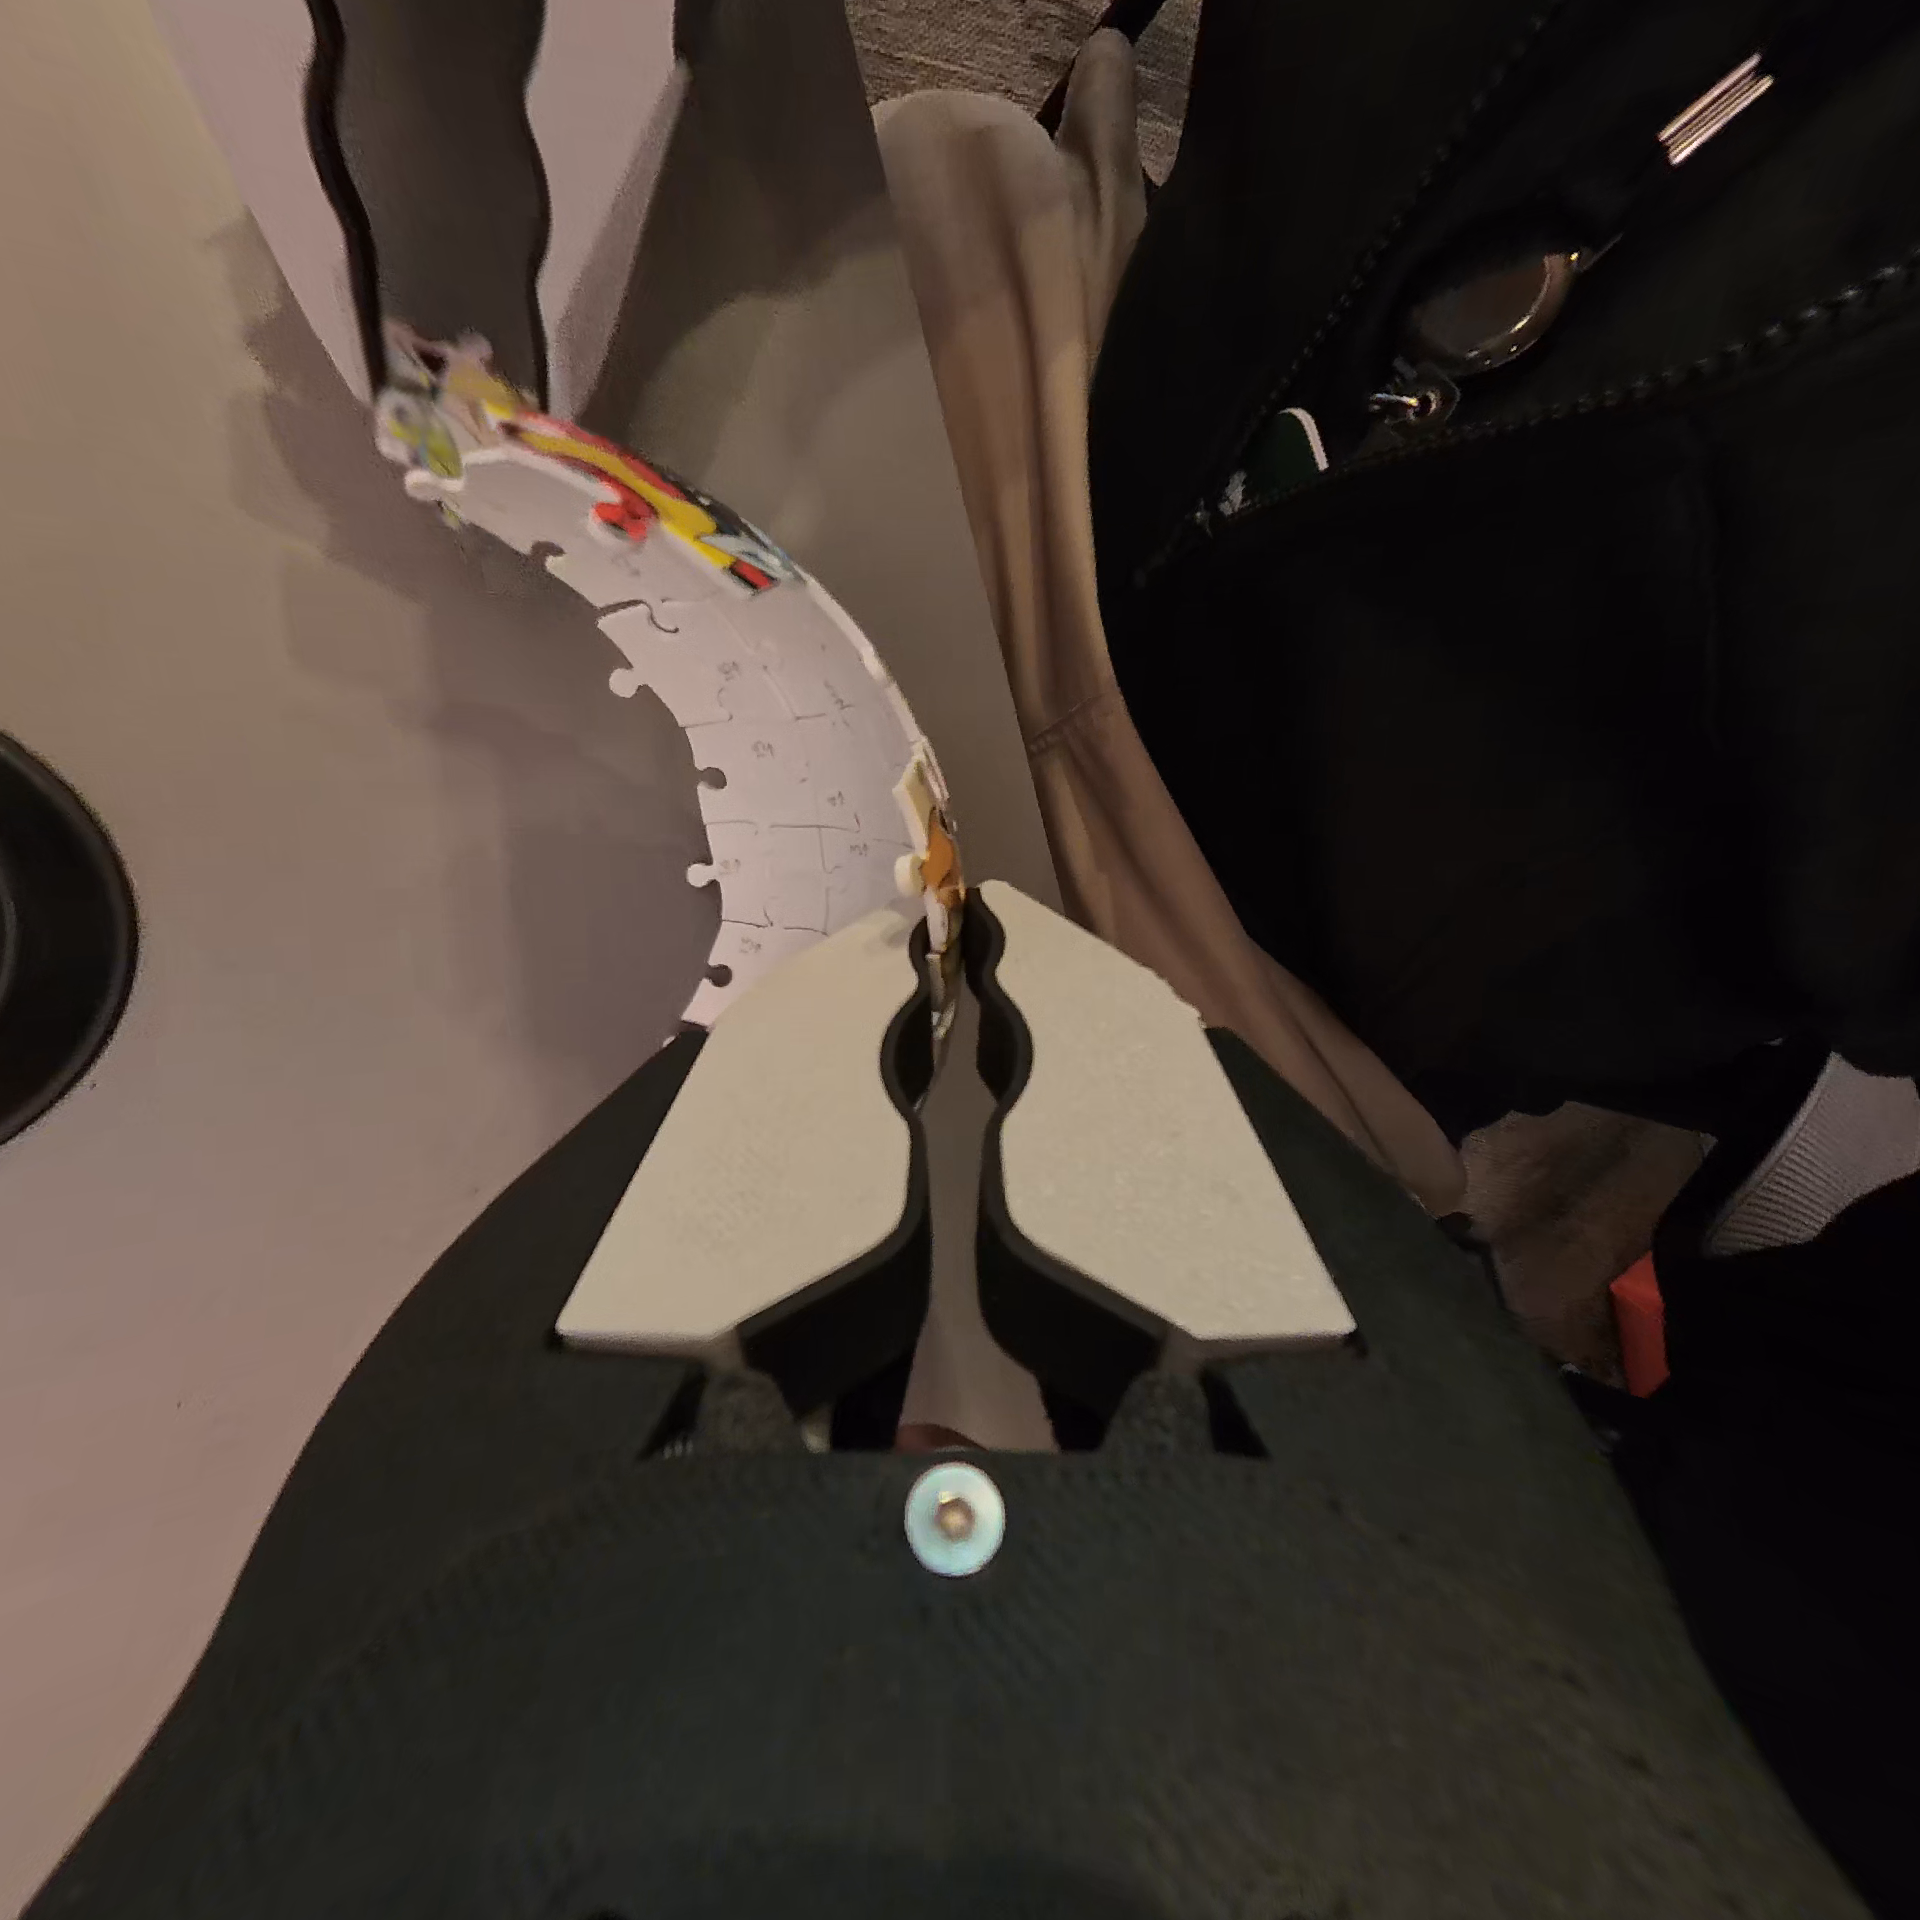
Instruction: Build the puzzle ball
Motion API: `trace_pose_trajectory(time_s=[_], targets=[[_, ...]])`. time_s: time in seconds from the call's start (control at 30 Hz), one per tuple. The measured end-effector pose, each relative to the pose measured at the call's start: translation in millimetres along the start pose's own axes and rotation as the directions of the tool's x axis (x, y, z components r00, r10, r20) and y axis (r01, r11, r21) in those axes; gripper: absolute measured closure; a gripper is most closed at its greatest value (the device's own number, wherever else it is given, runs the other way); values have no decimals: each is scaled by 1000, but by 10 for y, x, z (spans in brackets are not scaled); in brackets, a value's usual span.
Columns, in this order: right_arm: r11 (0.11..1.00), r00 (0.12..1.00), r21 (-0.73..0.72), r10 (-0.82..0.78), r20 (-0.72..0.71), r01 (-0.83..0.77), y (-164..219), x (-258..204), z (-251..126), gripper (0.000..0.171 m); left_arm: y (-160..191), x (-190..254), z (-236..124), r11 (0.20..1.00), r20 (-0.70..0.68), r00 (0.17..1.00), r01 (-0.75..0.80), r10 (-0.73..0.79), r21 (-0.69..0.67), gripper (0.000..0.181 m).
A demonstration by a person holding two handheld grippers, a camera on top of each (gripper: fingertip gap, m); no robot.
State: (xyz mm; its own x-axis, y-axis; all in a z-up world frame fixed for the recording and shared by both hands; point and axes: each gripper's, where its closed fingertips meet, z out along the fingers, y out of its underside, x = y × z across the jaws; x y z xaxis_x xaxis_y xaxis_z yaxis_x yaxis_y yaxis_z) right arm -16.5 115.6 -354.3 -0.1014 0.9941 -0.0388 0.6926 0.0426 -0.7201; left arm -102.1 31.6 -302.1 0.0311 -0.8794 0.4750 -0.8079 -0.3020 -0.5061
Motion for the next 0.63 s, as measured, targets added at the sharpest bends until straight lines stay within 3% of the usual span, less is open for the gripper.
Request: trace_pose_trajectory(time_s=[0.03,0.27,0.43,0.63], targets=[[999,1000,36,-13,-5,13,-70,22,-102,147,-16,2,-2,1000,-14,1000,3,-3,4,179],[943,955,157,-296,-8,294,-695,-151,-640,146,-178,-9,20,998,-222,973,62,-62,-8,179],[847,846,95,-530,58,524,-816,-370,-489,146,-300,-39,40,997,-355,931,75,-83,-34,179],[736,733,2,-675,85,677,-735,-353,-294,146,-340,-85,37,995,-433,896,74,-95,-64,179]])
